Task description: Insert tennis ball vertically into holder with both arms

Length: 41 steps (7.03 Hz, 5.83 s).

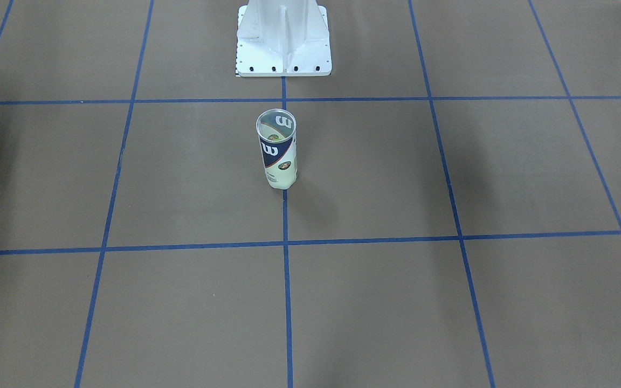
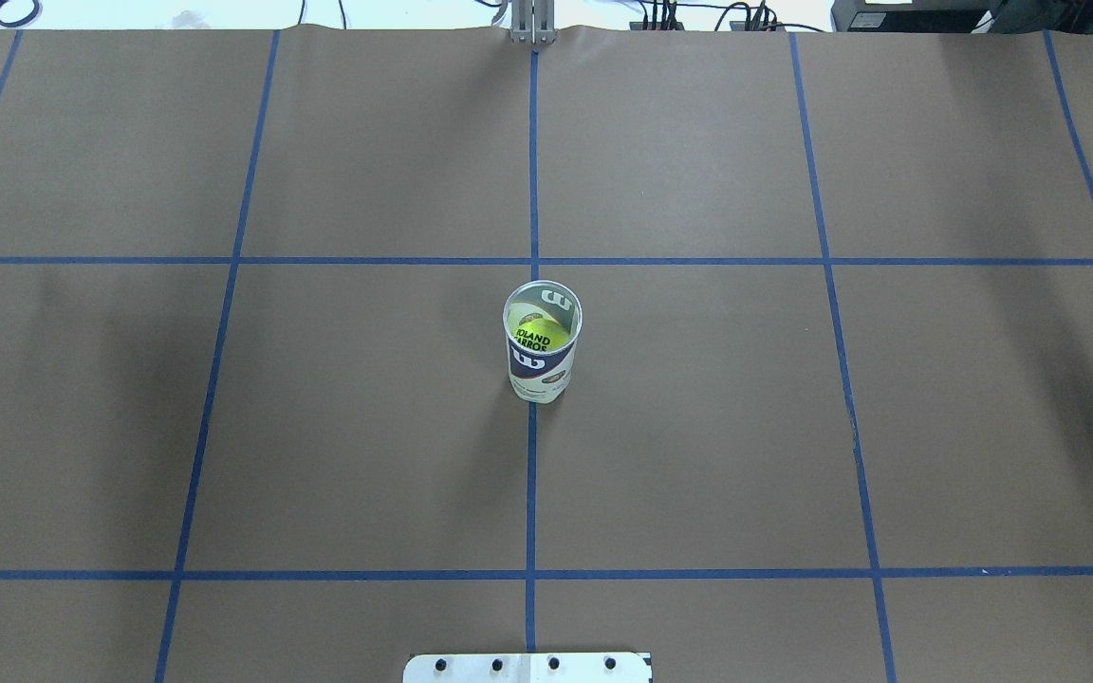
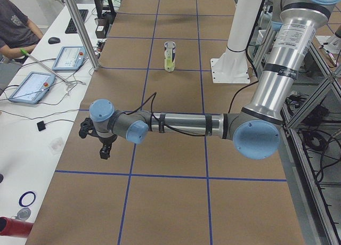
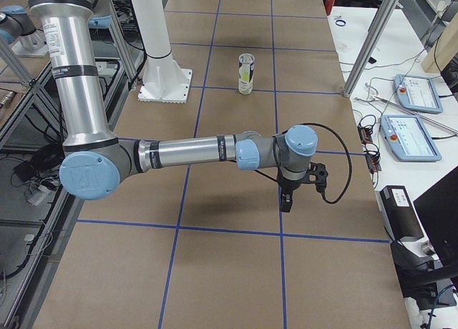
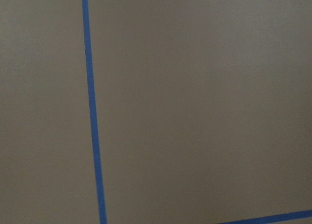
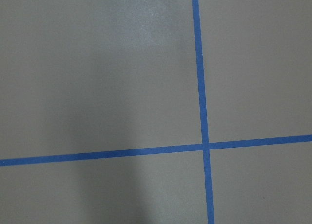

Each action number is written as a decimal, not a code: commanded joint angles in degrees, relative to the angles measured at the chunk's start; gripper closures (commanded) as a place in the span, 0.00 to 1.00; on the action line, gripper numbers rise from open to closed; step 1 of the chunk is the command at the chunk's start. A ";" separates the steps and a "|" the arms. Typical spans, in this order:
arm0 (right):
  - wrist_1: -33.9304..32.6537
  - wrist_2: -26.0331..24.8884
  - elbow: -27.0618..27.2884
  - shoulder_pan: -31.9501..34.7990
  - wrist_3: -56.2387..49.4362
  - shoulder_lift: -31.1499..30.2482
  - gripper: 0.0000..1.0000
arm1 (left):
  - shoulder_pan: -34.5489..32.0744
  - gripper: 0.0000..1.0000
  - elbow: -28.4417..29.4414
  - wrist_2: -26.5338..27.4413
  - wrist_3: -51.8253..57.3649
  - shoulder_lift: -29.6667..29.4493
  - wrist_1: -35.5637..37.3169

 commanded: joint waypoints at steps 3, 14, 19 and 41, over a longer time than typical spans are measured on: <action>0.20 0.19 0.00 0.16 -0.38 -1.05 0.00 | -2.48 0.01 -11.66 0.33 -2.41 8.53 6.75; -0.50 -0.34 -2.29 1.39 -9.96 -3.51 0.00 | -2.83 0.01 -23.56 4.29 2.39 21.20 21.38; -1.46 -0.08 -4.05 2.17 -13.04 -3.42 0.00 | -3.09 0.01 -24.88 -3.18 5.47 22.33 24.09; -1.21 -0.52 0.17 2.27 -14.97 -4.91 0.00 | -2.92 0.01 -25.85 -2.21 11.71 22.42 16.70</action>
